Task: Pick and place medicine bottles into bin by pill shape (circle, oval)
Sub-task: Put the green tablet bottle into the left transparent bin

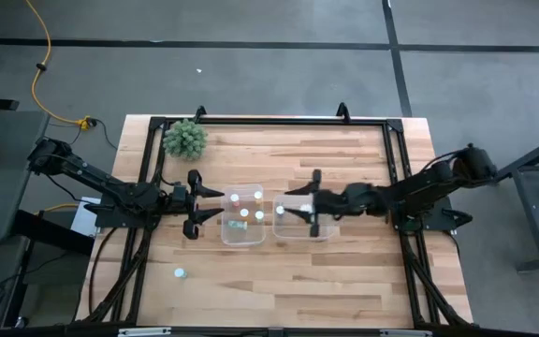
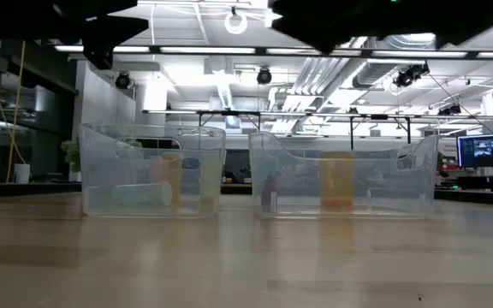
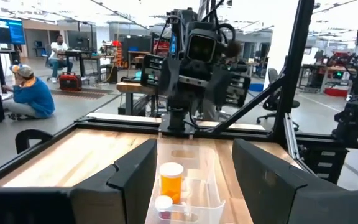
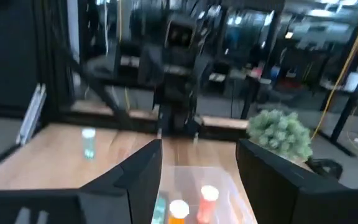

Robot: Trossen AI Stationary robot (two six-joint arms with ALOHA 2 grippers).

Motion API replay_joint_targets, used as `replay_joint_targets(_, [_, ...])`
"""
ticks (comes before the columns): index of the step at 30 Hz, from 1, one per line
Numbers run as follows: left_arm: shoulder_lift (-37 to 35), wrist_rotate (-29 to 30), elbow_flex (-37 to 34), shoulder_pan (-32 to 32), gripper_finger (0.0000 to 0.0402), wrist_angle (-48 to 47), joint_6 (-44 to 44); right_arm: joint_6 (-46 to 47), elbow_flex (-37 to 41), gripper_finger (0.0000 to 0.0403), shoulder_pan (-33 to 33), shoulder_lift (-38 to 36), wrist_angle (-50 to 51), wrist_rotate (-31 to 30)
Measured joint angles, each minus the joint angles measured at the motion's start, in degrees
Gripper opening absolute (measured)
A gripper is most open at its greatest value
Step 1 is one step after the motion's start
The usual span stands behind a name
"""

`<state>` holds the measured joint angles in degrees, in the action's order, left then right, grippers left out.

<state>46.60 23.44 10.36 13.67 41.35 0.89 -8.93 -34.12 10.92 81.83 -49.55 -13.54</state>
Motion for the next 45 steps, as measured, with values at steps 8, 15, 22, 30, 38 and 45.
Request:
replay_joint_targets(8, [0.0,0.2,0.0,0.0,0.0200,0.3,0.0,1.4,5.3,0.0197,0.0,-3.5,-8.1,0.1])
replay_joint_targets(15, [0.0,0.2,0.0,0.0,0.0200,0.3,-0.1,1.4,4.3,0.0197,0.0,-3.4,-6.4,0.2])
replay_joint_targets(22, [0.0,-0.3,0.0,0.0,0.0200,0.5,-0.1,1.4,4.2,0.0197,0.0,-3.4,-6.0,0.2])
replay_joint_targets(30, [0.7,-8.6,3.0,1.3,0.0200,-0.9,-1.0,1.4,4.2,0.0197,0.0,-3.4,-5.9,0.2])
replay_joint_targets(38, [9.3,-8.1,19.0,13.3,0.0200,-26.6,-4.9,1.4,4.2,0.0197,0.0,-3.3,-5.1,0.2])
replay_joint_targets(45, [18.3,-0.4,38.1,26.2,0.0200,-68.8,13.4,1.7,4.2,0.0197,0.0,-3.3,-4.2,0.2])
